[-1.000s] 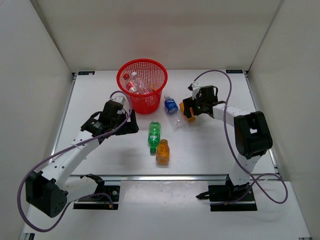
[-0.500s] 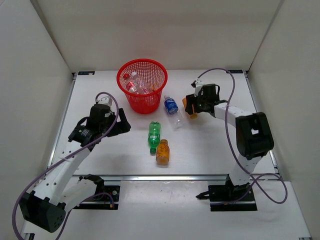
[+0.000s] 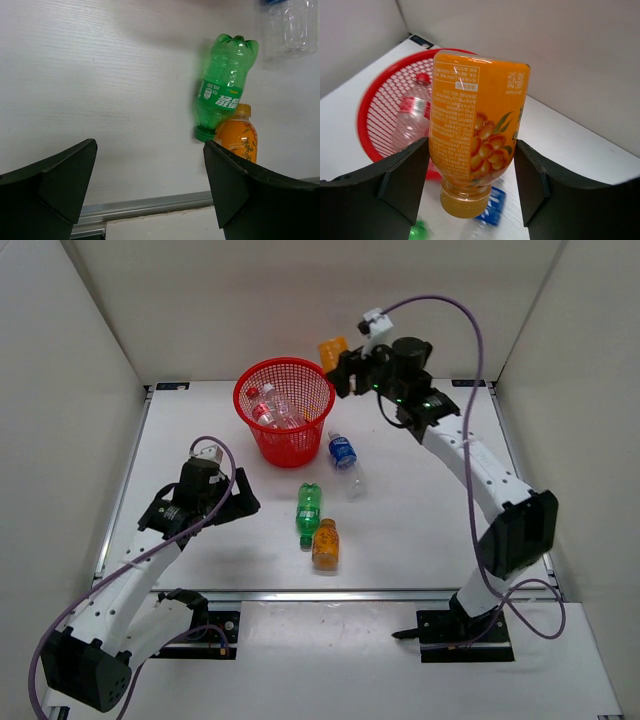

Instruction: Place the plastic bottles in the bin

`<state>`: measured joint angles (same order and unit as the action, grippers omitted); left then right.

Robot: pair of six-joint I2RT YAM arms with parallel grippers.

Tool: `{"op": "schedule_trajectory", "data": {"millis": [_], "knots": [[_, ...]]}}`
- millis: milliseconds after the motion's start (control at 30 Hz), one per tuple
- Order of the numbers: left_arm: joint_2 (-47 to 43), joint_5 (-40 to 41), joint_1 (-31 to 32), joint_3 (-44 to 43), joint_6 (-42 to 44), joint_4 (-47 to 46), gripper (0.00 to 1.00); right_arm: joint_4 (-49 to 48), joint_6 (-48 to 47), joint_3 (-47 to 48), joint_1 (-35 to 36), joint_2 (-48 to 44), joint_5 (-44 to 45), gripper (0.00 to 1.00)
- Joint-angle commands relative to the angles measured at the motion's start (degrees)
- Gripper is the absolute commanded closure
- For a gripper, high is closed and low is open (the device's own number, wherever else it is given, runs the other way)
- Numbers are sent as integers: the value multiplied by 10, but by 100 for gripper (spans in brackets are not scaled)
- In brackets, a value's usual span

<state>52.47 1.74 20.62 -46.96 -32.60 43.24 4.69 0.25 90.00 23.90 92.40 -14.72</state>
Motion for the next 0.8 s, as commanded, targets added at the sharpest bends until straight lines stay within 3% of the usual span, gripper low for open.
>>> {"op": "schedule_trajectory", "data": {"millis": [0,133,233,300,333,367,433,567,767], "knots": [[-15,-14,-1,6,2,-6,1,21,18,109,62,97,63,89],[-11,-17,4,6,3,-4,1,73,32,249,94,183,52,88],[-4,-16,10,7,7,5,2,91,34,286,102,218,51,85],[-6,-23,10,7,10,-1,1,87,34,281,107,224,45,62],[-8,-27,15,11,13,-2,2,84,29,275,112,215,42,43],[-8,-29,19,5,10,-3,1,81,30,268,113,216,43,35],[-9,-35,23,4,6,-12,2,81,23,264,117,205,49,5],[14,-59,54,6,-1,-46,1,86,14,248,115,162,50,1],[89,-32,128,-12,-4,-105,1,84,29,123,94,42,71,1]]}}
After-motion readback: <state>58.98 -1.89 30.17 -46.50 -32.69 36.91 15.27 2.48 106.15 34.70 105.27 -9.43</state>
